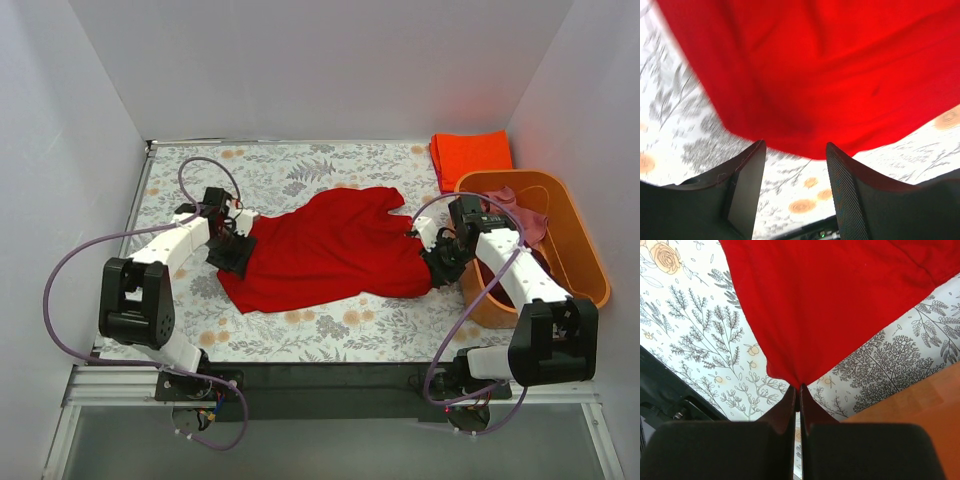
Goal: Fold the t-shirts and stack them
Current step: Flatten the tshirt out
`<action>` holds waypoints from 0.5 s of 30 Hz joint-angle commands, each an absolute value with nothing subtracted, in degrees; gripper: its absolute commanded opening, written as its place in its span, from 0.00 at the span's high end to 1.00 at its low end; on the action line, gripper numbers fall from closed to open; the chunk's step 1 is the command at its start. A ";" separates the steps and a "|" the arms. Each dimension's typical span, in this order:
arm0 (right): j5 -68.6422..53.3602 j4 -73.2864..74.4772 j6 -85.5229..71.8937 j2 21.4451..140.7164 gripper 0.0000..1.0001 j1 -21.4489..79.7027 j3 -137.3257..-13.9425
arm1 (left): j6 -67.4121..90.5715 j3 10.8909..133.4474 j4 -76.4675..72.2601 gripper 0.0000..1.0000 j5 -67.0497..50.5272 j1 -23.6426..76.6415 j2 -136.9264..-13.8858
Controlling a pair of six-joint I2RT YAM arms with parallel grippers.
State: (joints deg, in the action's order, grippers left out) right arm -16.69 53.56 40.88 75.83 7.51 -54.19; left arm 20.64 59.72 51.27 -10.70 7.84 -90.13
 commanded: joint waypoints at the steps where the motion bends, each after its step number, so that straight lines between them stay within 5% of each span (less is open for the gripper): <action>1: -18.81 54.32 39.99 76.46 0.99 7.29 -56.95 | 23.46 62.39 48.78 0.50 -11.42 11.33 -90.52; 11: -20.57 55.46 39.20 75.41 0.99 7.21 -59.94 | 28.83 64.08 45.62 0.55 -5.36 11.69 -98.26; 15: -22.23 56.95 39.98 73.66 0.99 7.29 -59.24 | 29.79 61.36 45.18 1.00 -6.77 11.43 -95.11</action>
State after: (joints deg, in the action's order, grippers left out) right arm -19.22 54.33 39.62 76.07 7.51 -57.74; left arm 28.77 63.02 46.81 -6.98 11.73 -99.48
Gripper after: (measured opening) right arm 0.026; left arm 0.070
